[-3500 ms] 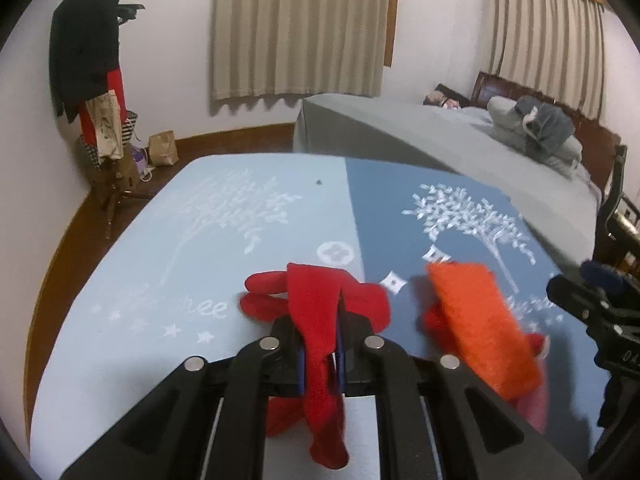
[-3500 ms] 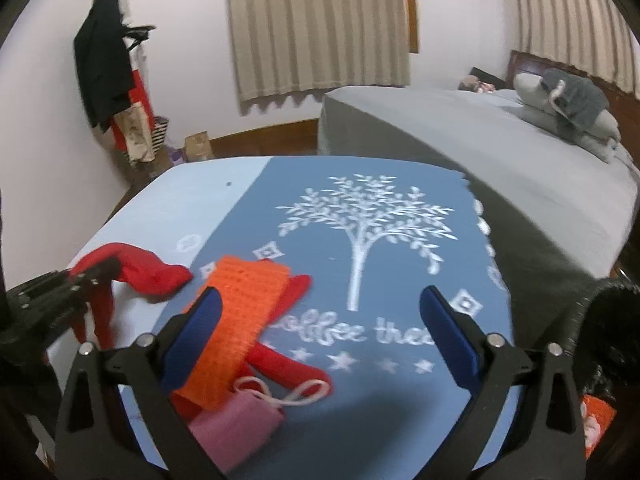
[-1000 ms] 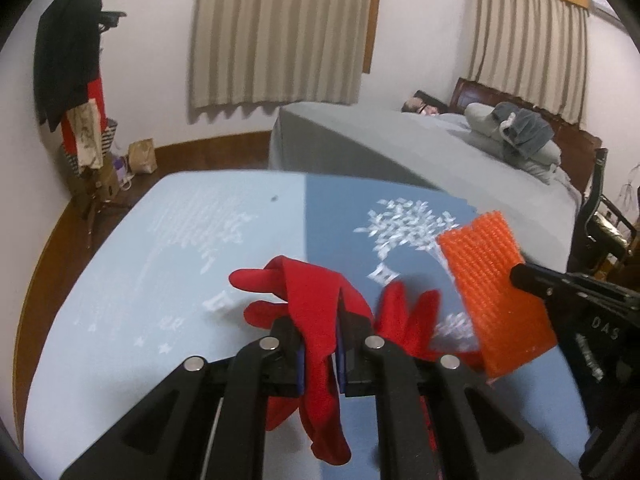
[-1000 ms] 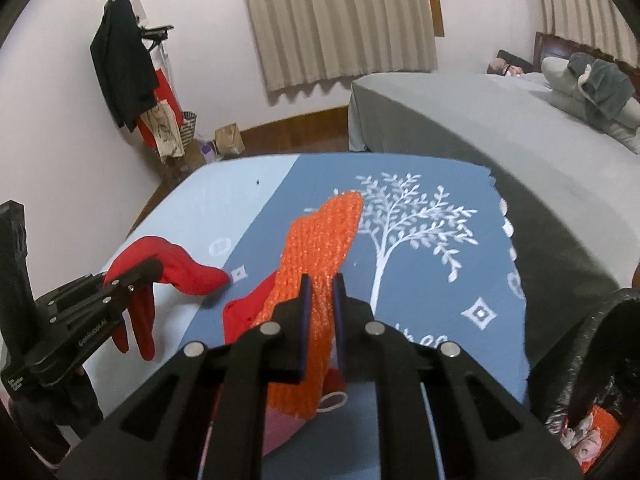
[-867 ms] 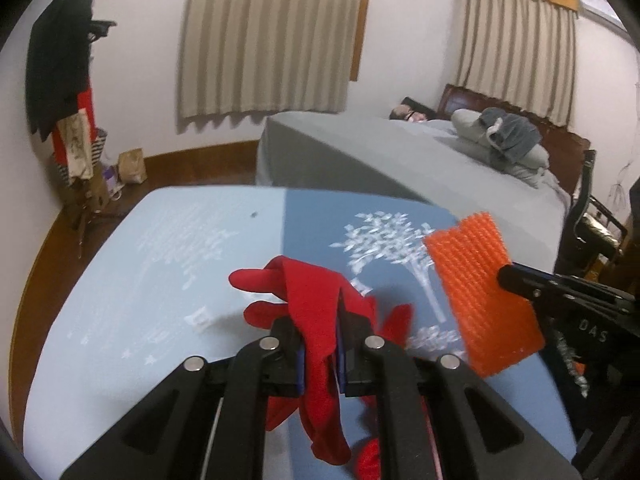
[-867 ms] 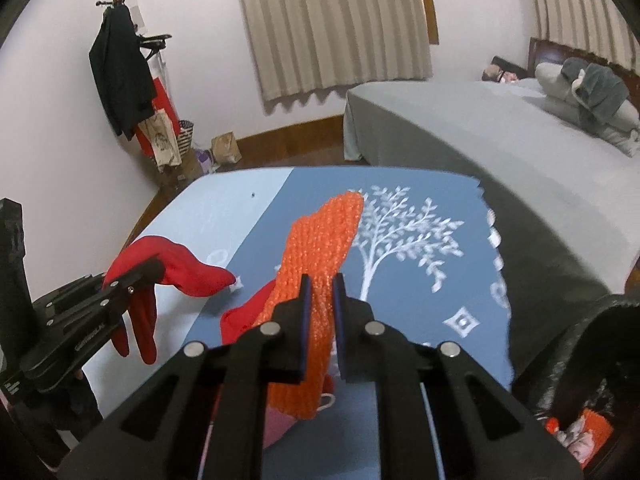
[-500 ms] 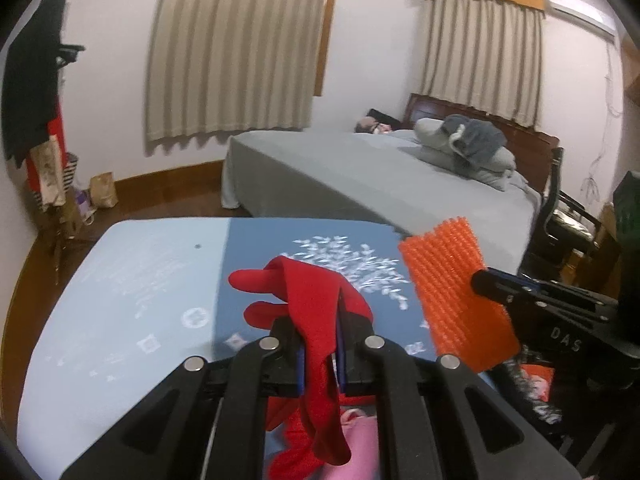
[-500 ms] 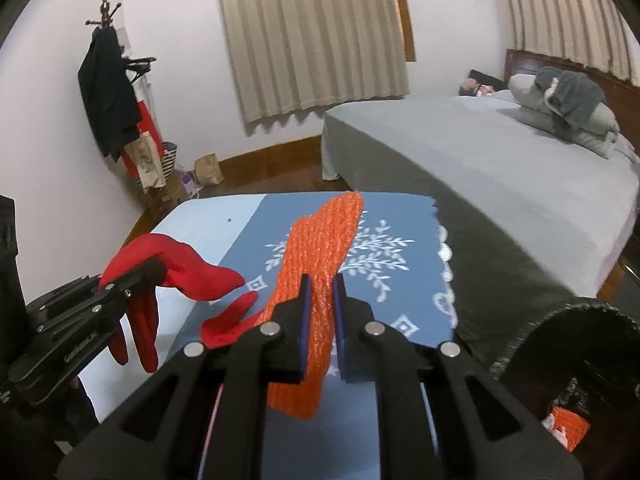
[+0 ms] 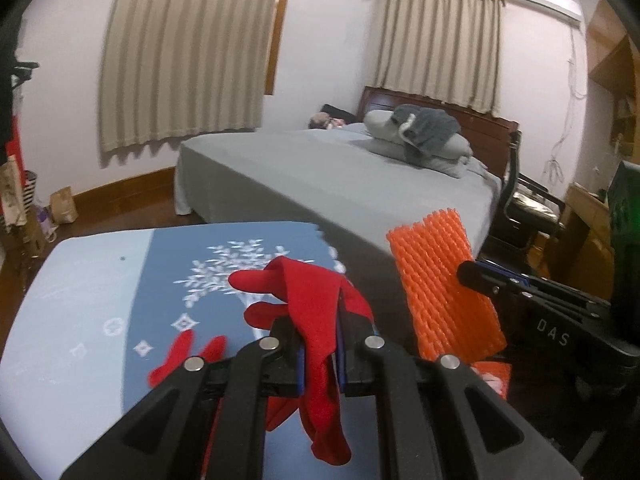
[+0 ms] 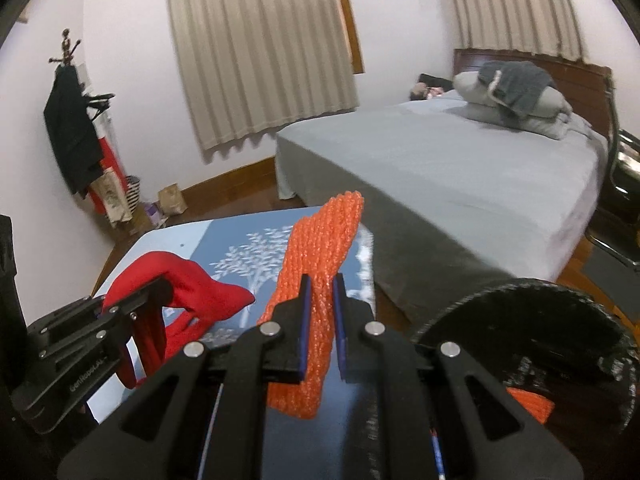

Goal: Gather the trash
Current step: 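Carry the red gloves and orange mesh sleeve over the bin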

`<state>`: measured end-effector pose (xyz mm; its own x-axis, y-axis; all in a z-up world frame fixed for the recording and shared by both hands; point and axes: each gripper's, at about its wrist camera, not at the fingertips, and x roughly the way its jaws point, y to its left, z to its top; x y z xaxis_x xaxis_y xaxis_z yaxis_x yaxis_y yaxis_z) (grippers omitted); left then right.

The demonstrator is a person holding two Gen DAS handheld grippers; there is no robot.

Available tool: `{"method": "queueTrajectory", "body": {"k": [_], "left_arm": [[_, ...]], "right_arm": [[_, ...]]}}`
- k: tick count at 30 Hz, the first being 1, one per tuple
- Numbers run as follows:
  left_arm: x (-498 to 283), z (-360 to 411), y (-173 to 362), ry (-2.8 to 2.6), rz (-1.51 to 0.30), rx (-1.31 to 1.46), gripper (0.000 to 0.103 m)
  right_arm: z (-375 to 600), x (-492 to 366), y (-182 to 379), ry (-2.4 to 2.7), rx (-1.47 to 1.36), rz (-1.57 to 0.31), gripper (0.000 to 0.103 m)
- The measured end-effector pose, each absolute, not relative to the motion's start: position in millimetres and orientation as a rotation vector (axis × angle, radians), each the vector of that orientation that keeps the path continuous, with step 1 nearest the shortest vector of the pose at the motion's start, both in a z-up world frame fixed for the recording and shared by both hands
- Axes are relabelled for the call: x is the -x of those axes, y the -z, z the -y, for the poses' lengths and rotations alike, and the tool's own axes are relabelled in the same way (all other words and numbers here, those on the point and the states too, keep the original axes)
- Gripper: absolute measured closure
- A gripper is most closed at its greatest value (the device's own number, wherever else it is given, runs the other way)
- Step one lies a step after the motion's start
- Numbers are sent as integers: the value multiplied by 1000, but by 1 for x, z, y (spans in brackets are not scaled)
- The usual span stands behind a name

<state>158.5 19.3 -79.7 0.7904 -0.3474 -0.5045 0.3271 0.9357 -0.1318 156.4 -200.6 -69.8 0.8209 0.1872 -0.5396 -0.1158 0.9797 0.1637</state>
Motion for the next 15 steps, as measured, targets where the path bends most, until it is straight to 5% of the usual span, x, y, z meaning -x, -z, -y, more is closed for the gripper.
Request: {"method": "queueTrajectory", "body": {"k": [15], "left_arm": [[-143, 76, 80, 543, -555, -24, 92]], "right_arm": [[292, -113, 75, 13, -151, -576, 93]]}}
